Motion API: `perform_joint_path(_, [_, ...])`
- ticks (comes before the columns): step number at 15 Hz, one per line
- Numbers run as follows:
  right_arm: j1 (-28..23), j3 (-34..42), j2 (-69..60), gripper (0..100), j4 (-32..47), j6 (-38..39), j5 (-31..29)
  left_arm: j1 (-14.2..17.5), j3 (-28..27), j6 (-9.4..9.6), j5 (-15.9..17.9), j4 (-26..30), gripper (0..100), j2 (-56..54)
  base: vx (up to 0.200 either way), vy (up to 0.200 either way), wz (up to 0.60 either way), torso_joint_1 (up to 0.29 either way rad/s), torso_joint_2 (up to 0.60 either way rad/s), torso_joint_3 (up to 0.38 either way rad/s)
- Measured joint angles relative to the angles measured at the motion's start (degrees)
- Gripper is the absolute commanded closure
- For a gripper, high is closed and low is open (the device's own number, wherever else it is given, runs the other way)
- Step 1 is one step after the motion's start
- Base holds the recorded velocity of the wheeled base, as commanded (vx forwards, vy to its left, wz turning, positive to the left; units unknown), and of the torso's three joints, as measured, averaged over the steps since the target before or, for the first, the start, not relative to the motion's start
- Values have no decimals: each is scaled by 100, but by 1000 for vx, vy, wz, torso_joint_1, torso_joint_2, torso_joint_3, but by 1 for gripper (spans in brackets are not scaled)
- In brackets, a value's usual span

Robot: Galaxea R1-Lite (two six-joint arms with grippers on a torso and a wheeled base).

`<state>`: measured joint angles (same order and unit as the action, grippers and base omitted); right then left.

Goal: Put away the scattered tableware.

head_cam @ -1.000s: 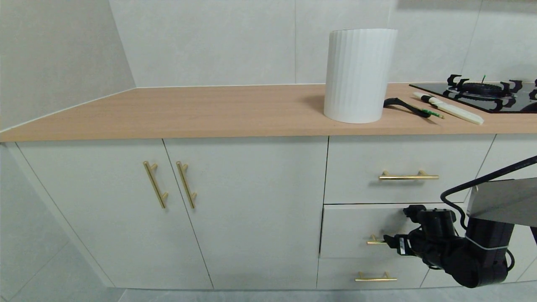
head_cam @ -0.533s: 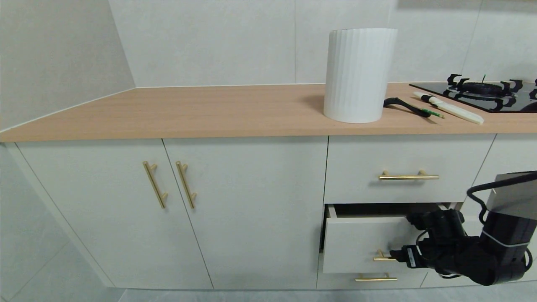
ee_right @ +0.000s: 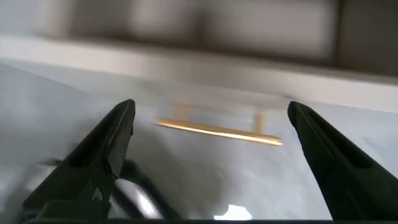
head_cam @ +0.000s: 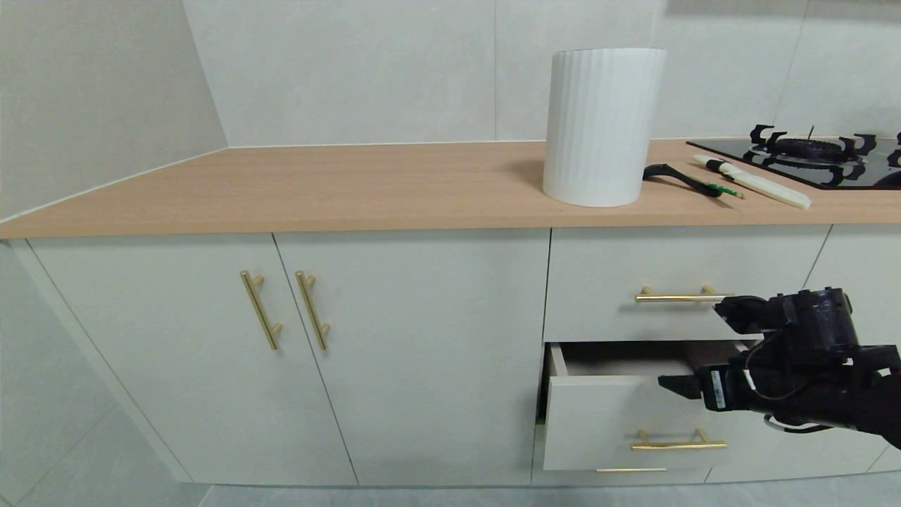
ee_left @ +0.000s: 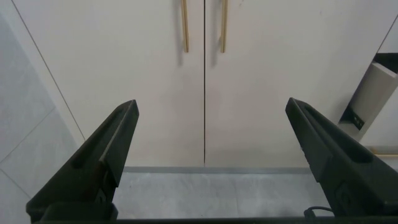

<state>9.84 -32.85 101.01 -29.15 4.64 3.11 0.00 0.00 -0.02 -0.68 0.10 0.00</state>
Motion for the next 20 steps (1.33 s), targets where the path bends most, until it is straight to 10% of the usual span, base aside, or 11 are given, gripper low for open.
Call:
perform_joint_path(11, [83,94,1425,0,-2176,74,-984,0,0,2,2,0,0,0,0,0,0,0,0,0])
perform_joint_path(20, [110,262,1665,0,-2167,35,-953,0,0,2,2,0,0,0,0,0,0,0,0,0])
